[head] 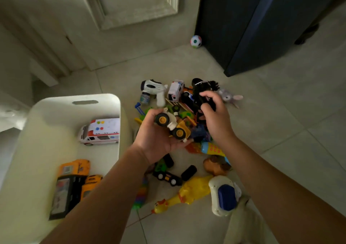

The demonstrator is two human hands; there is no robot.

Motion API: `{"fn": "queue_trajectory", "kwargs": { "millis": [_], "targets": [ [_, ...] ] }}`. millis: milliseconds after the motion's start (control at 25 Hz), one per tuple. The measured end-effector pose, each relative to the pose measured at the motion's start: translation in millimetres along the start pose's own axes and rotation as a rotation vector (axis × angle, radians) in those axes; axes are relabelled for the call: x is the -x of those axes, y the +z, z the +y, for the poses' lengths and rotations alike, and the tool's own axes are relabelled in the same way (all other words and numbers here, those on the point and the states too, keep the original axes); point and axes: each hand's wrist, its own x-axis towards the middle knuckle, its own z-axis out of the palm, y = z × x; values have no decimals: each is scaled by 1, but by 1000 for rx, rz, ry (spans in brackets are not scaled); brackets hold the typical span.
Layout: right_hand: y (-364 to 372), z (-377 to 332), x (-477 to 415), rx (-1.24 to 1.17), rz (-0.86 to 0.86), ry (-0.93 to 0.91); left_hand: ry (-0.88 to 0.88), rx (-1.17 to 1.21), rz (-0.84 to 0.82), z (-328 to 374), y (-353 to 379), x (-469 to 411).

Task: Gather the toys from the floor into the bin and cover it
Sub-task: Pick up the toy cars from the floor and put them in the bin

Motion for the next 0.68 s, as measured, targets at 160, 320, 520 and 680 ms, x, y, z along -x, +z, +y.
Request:
{"fn": "queue_trajectory", "kwargs": {
  "millis": [160, 320, 520, 680],
  "targets": [
    [57, -62, 39, -33, -139, -189, 168, -26, -111, 47, -6, 69],
    [112, -89, 68, 20, -288, -250, 276, 17, -43, 75, -56, 132],
    [180, -92, 91, 126, -444, -101, 336, 217, 191, 67, -143, 174],
    [241, -64, 88, 561, -573, 133, 266, 330, 520, 51, -195, 181]
  ]
}}
